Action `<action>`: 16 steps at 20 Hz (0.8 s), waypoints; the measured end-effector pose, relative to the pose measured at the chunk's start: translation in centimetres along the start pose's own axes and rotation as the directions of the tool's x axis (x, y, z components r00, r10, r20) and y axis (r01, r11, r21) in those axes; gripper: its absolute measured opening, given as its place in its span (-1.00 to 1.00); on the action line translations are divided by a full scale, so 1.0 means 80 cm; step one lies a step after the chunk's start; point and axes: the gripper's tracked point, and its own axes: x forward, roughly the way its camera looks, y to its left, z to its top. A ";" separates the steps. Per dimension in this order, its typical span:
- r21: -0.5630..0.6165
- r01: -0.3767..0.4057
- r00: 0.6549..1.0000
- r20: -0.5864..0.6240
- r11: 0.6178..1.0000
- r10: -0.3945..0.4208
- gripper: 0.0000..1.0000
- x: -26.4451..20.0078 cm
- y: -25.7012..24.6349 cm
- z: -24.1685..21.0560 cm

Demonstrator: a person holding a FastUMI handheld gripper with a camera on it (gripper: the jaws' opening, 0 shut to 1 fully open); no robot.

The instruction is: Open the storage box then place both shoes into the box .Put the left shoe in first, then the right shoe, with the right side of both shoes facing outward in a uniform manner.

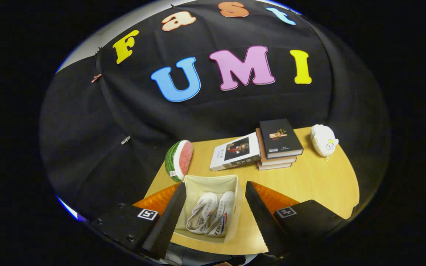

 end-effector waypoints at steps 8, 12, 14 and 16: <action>-0.072 0.120 0.940 0.329 0.990 -0.090 0.98 -0.076 -0.110 0.080; -0.113 0.182 0.903 0.412 0.977 -0.121 0.97 -0.096 -0.178 0.085; -0.112 0.187 0.898 0.423 0.976 -0.123 0.97 -0.105 -0.201 0.079; -0.100 0.186 0.892 0.434 0.977 -0.126 0.98 -0.113 -0.222 0.074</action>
